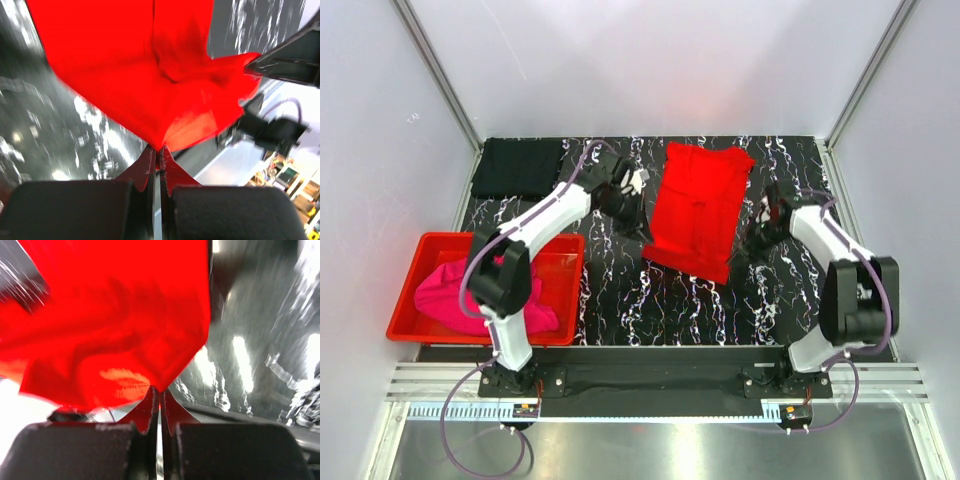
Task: Fold and stack the t-shirts
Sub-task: Fold the tshirt
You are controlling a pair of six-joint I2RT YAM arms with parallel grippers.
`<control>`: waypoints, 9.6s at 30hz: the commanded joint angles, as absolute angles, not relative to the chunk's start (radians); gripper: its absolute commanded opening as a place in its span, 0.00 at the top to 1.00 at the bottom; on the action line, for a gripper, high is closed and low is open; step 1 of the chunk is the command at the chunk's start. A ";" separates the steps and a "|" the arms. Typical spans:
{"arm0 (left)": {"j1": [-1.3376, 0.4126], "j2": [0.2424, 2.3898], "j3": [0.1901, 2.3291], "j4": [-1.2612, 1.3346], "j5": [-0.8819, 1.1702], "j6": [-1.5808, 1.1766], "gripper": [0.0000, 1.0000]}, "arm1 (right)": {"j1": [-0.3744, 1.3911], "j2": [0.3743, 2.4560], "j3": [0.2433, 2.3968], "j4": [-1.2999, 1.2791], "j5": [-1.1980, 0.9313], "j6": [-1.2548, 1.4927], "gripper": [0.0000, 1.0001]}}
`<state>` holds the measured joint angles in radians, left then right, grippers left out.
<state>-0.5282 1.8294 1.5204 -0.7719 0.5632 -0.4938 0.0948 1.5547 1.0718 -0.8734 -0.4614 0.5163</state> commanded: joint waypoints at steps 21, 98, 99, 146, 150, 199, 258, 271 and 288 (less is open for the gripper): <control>-0.414 2.266 2.002 -0.608 0.609 -0.640 1.00 | -0.034 2.106 1.697 -0.934 -0.560 0.374 1.00; -0.460 2.145 1.735 -0.656 0.497 -0.339 0.61 | 0.043 2.307 2.066 -0.905 -0.264 0.420 0.74; -0.460 2.138 1.743 -0.663 0.495 -0.336 0.60 | 0.048 2.290 2.040 -0.922 -0.267 0.414 0.64; -0.643 1.883 1.233 -0.681 0.434 -0.342 0.57 | 0.319 1.672 1.077 -0.810 -0.156 0.391 0.30; -0.643 1.812 1.304 -0.722 0.381 -0.313 0.54 | 0.304 1.622 1.141 -0.870 -0.140 0.393 0.25; -0.564 1.760 1.149 -0.543 0.597 -0.563 0.43 | 0.054 1.459 0.898 -0.873 -0.535 0.489 0.11; -0.637 1.861 1.035 -0.449 0.479 -0.928 0.40 | -0.066 1.445 0.612 -0.494 -0.477 0.655 0.99; -0.650 1.899 1.011 -0.437 0.445 -1.048 0.45 | -0.066 1.394 0.618 -0.537 -0.434 0.629 1.00; -0.661 1.950 1.040 -0.389 0.463 -1.026 1.00 | -0.064 1.425 0.615 -0.509 -0.482 0.617 1.00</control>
